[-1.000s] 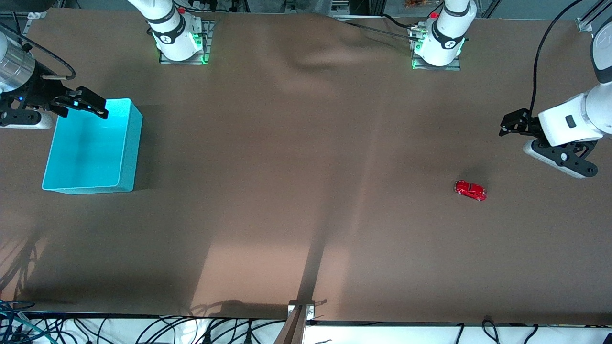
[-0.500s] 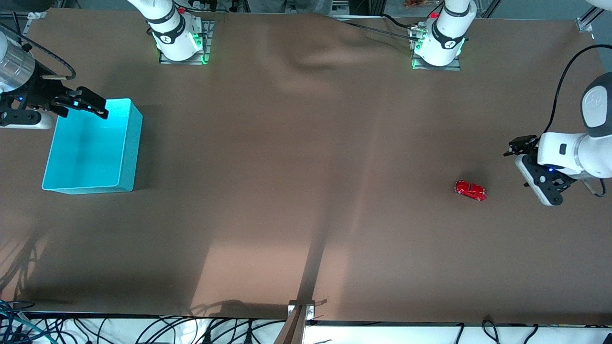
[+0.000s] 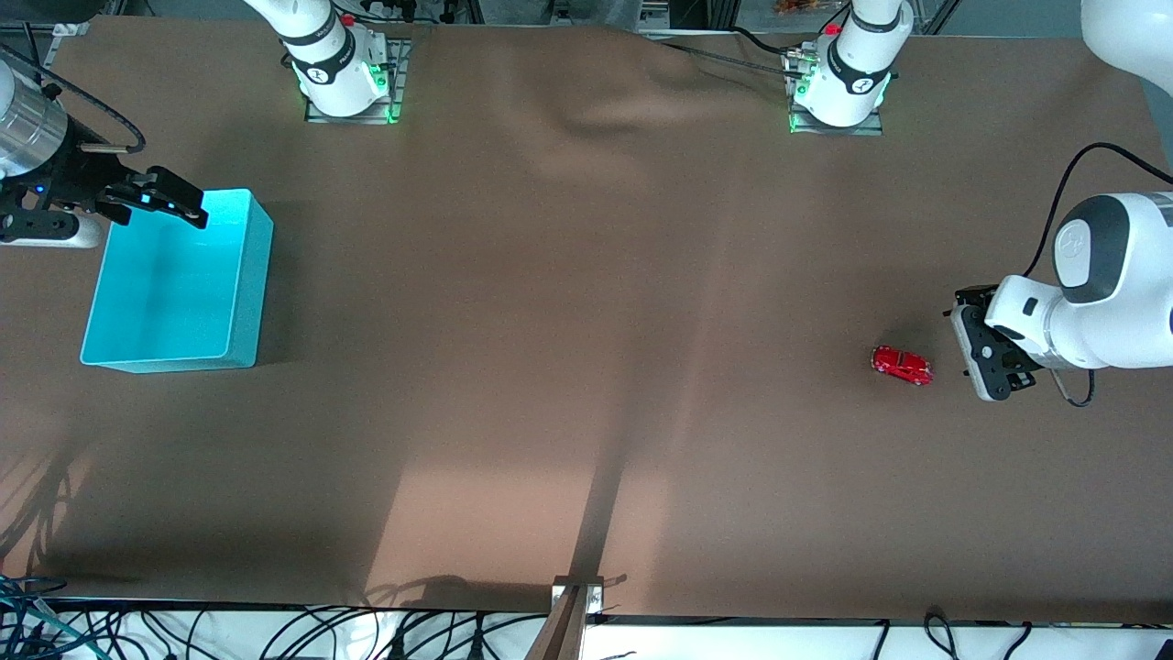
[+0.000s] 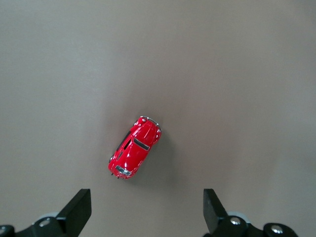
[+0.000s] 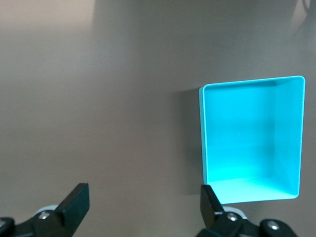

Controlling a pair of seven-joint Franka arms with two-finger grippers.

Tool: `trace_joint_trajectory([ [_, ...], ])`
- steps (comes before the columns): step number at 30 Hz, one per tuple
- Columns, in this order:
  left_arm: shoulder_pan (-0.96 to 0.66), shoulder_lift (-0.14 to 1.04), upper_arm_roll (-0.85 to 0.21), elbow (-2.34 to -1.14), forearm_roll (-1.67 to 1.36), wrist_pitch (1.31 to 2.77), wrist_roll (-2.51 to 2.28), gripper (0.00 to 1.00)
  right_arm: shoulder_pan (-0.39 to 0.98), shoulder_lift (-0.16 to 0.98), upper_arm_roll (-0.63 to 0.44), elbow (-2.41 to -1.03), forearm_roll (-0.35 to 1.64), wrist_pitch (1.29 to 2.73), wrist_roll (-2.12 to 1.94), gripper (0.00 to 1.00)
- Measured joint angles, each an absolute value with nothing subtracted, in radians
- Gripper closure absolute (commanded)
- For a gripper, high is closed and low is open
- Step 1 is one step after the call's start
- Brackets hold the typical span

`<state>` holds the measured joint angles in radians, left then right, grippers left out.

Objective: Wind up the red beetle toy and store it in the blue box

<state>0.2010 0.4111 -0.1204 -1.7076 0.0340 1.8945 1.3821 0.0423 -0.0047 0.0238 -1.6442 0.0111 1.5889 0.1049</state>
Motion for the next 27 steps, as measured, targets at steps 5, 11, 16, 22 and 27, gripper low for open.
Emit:
trace_joint_trajectory([
  [5,0.209,0.409,-0.12,-1.768,0.034,1.982,1.481,0.0,0.042,-0.005,0.024,-1.644,0.011,1.589,0.105,0.0],
  [11,0.209,0.41,-0.122,-1.833,0.034,2.081,1.61,0.0,0.042,-0.005,0.024,-1.644,0.011,1.589,0.105,0.0],
  [16,0.209,0.411,-0.122,-1.907,0.034,2.2,1.707,0.0,0.042,-0.005,0.024,-1.644,0.011,1.589,0.105,0.0],
  [22,0.21,0.427,-0.122,-1.982,0.035,2.316,1.8,0.0,0.042,-0.005,0.024,-1.644,0.011,1.589,0.105,0.0],
  [27,0.218,0.466,-0.121,-1.998,0.035,2.386,1.888,0.0,0.042,-0.005,0.024,-1.644,0.011,1.589,0.105,0.0],
])
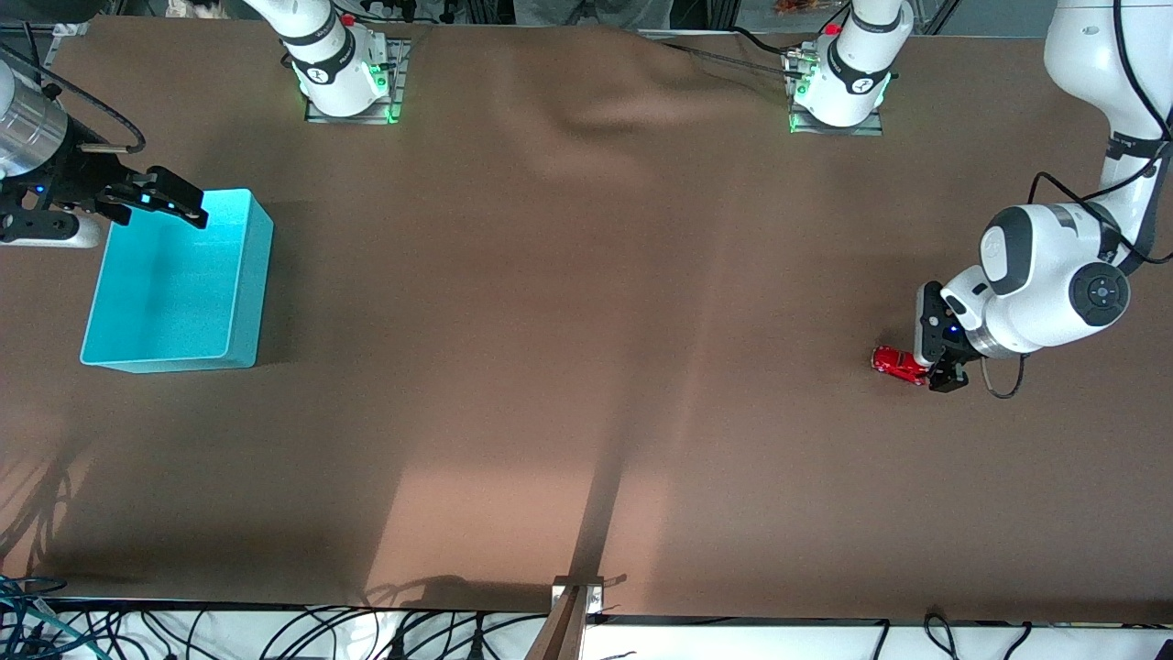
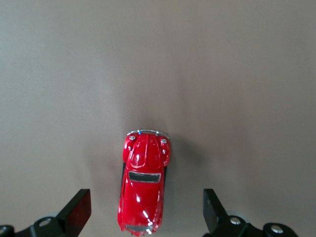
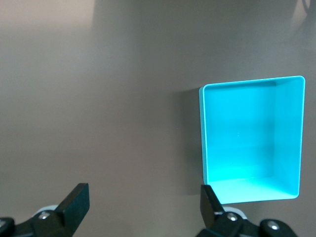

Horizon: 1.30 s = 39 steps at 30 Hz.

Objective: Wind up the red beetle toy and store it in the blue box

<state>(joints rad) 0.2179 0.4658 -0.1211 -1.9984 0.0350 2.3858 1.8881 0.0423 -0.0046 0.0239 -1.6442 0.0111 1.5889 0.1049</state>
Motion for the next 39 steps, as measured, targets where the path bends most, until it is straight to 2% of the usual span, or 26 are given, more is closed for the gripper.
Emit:
trace_joint_trajectory([
  [10,0.236,0.522,-0.121,-1.998,0.036,2.485,1.966,0.0,0.042,-0.005,0.024,-1.644,0.011,1.589,0.105,0.0],
  [12,0.236,0.529,-0.121,-1.998,0.036,2.498,1.97,0.05,0.042,-0.005,0.024,-1.644,0.011,1.589,0.105,0.0],
  [14,0.238,0.535,-0.121,-1.998,0.036,2.505,1.971,0.16,0.042,-0.005,0.024,-1.644,0.011,1.589,0.105,0.0],
  [17,0.243,0.544,-0.121,-1.998,0.036,2.512,1.979,0.47,0.042,-0.005,0.024,-1.644,0.011,1.589,0.105,0.0],
  [19,0.246,0.548,-0.121,-1.998,0.036,2.513,1.995,0.64,0.042,-0.005,0.024,-1.644,0.011,1.589,0.105,0.0],
  [22,0.248,0.552,-0.121,-1.998,0.036,2.513,2.017,0.82,0.042,-0.005,0.024,-1.644,0.011,1.589,0.105,0.0],
  [23,0.248,0.553,-0.121,-1.998,0.036,2.513,2.023,0.84,0.042,-0.005,0.024,-1.644,0.011,1.589,0.105,0.0],
  [26,0.248,0.555,-0.122,-1.998,0.036,2.515,2.041,0.99,0.042,-0.005,0.024,-1.644,0.011,1.589,0.105,0.0],
  [39,0.259,0.555,-0.123,-1.997,0.036,2.516,2.053,1.0,0.042,-0.005,0.024,-1.644,0.011,1.588,0.105,0.0],
])
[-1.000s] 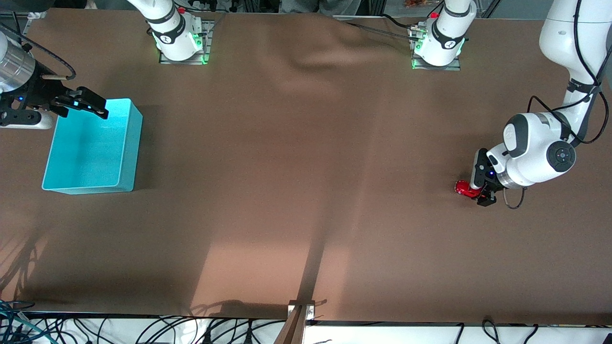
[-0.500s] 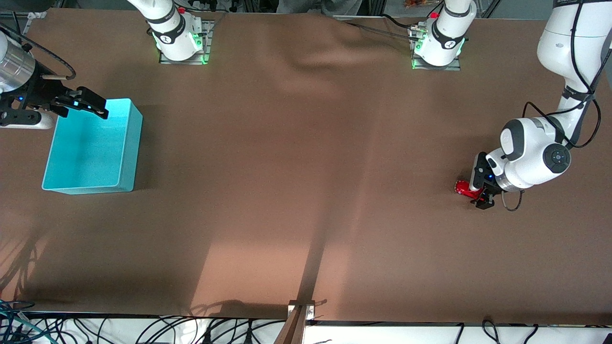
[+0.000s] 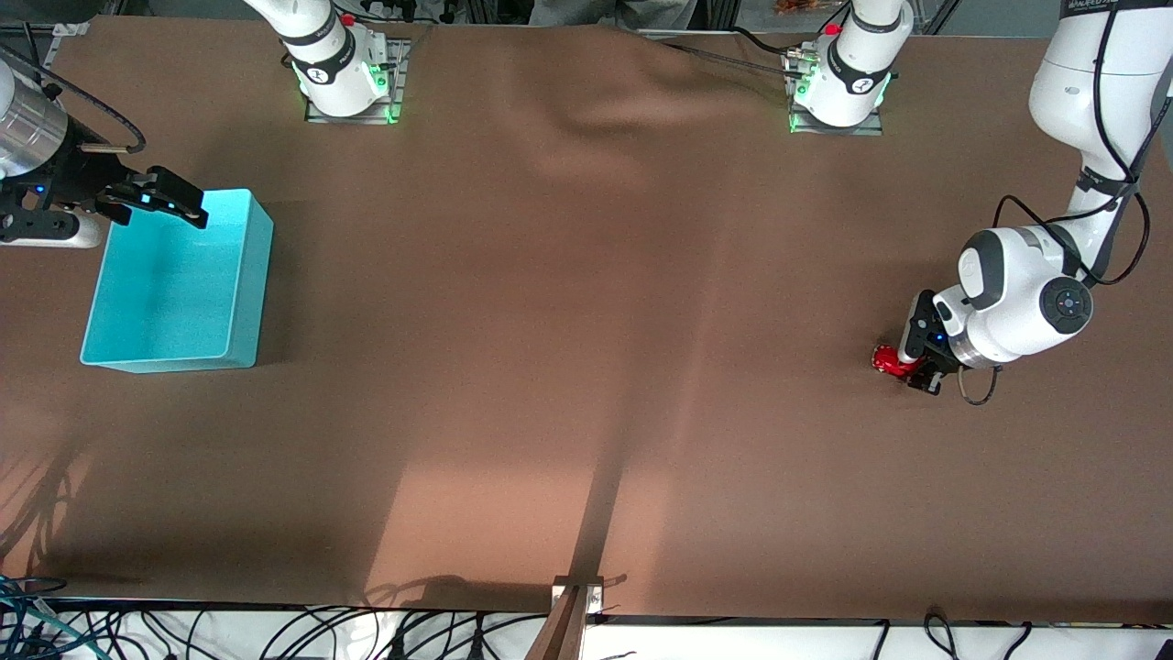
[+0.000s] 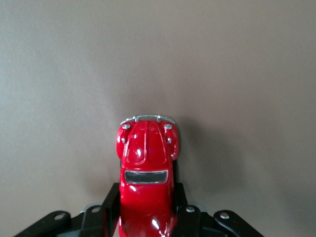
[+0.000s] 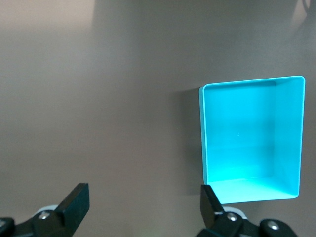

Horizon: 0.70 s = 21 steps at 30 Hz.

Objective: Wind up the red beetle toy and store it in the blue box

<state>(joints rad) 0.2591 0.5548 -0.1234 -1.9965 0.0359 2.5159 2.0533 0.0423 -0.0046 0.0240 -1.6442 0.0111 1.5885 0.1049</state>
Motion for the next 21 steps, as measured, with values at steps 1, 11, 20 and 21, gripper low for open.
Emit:
trace_joint_trajectory([
  [1,0.265,0.555,-0.123,-1.996,0.036,2.516,2.053,1.0,0.042,-0.005,0.024,-1.644,0.011,1.588,0.105,0.0],
  [11,0.35,0.559,-0.124,-1.991,0.027,2.518,2.052,1.0,0.042,-0.005,0.024,-1.644,0.011,1.588,0.105,0.0],
  [20,0.461,0.569,-0.125,-1.974,0.026,2.52,2.053,1.0,0.042,-0.005,0.024,-1.644,0.011,1.588,0.105,0.0],
  [21,0.471,0.572,-0.125,-1.969,0.026,2.52,2.053,1.0,0.042,-0.005,0.024,-1.644,0.011,1.588,0.105,0.0],
])
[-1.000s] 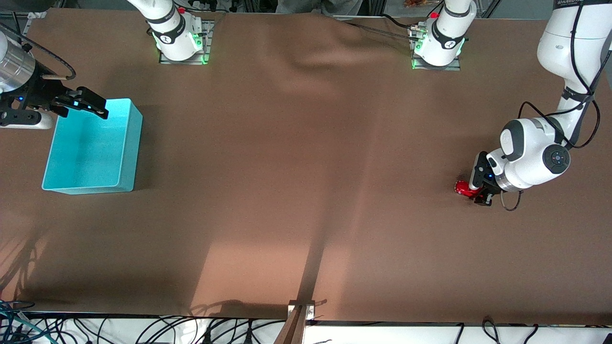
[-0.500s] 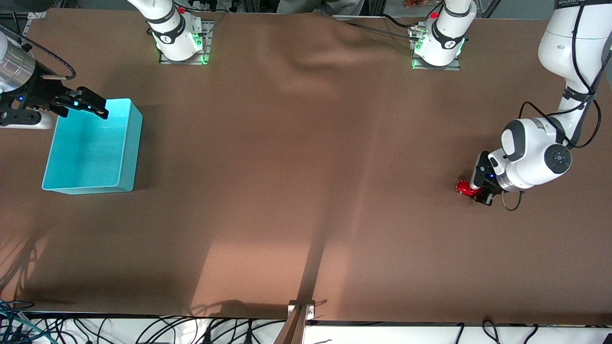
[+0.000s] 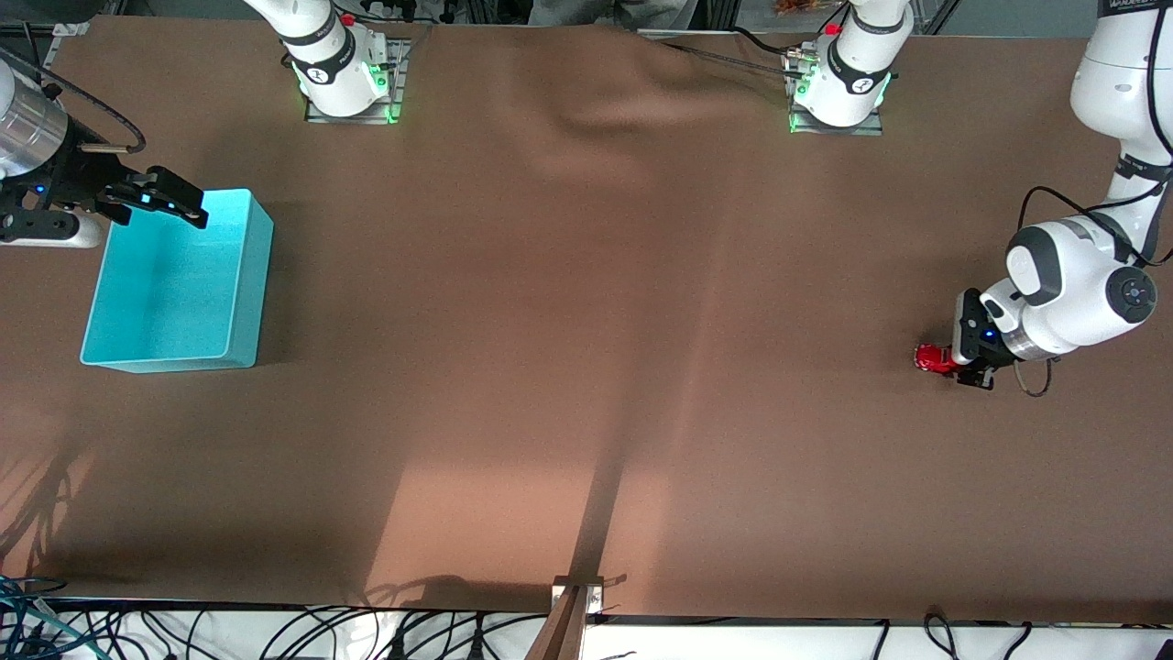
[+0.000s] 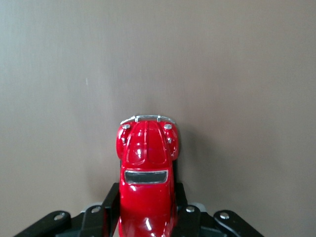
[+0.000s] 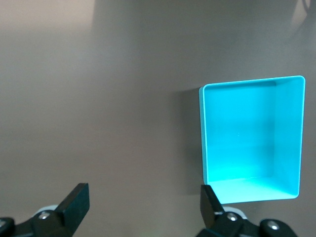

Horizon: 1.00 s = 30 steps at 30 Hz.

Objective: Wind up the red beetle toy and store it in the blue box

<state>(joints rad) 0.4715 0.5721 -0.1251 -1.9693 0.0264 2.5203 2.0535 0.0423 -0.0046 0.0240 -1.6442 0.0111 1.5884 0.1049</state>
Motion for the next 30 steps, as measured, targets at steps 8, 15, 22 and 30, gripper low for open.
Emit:
trace_joint_trajectory([
  [8,0.527,0.599,-0.123,-1.925,0.026,2.52,2.055,1.0,0.042,-0.005,0.024,-1.644,0.011,1.588,0.105,0.0],
  [15,0.544,0.61,-0.123,-1.906,0.026,2.515,2.055,1.0,0.042,-0.005,0.024,-1.644,0.011,1.588,0.105,0.0],
  [22,0.544,0.611,-0.123,-1.904,0.026,2.513,2.055,1.0,0.042,-0.005,0.024,-1.644,0.011,1.588,0.105,0.0],
  [30,0.545,0.612,-0.123,-1.903,0.026,2.513,2.059,1.0,0.042,-0.005,0.024,-1.644,0.011,1.588,0.105,0.0],
])
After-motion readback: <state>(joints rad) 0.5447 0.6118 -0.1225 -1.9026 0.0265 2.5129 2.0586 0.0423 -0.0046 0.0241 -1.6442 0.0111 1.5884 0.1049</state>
